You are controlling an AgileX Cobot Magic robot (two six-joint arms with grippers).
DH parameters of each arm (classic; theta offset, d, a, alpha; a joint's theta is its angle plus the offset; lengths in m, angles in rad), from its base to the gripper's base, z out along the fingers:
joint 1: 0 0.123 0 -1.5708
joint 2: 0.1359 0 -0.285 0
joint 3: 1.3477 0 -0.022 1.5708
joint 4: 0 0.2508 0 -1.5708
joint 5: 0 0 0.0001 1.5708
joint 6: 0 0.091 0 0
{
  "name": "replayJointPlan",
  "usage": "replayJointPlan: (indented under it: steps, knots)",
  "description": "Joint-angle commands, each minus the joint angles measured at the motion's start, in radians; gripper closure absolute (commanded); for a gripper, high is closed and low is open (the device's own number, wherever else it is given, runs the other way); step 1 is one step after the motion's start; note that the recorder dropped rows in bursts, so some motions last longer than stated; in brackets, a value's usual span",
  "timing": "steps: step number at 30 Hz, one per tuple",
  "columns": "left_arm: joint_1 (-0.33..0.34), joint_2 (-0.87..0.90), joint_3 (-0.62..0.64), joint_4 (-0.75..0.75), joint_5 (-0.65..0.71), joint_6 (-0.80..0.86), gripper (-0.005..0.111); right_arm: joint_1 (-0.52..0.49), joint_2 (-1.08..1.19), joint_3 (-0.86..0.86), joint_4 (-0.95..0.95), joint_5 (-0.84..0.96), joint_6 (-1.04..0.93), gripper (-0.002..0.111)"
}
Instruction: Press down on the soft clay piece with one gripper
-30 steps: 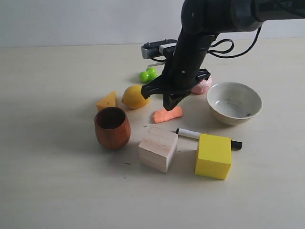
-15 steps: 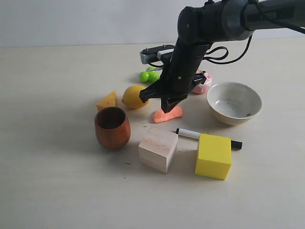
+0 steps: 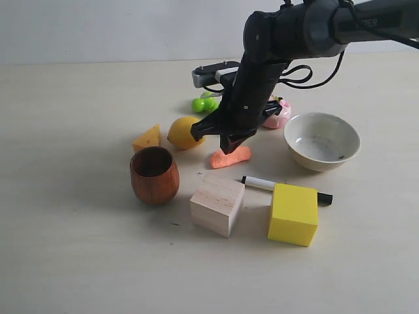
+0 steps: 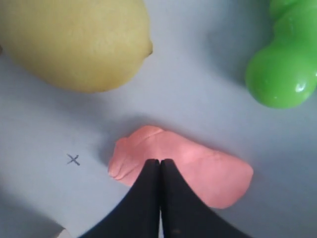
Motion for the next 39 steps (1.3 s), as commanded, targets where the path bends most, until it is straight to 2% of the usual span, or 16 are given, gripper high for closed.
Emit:
replayJointPlan:
  steps: [1,39]
  knots:
    - [-0.001,-0.005,-0.003,-0.006,-0.01,-0.006,0.107,0.001,0.03,-0.009,-0.01,-0.008,0.001,0.108]
    - [-0.001,-0.005,-0.003,-0.006,-0.01,-0.006,0.107,0.001,0.13,-0.006,-0.032,0.036,0.001,0.108]
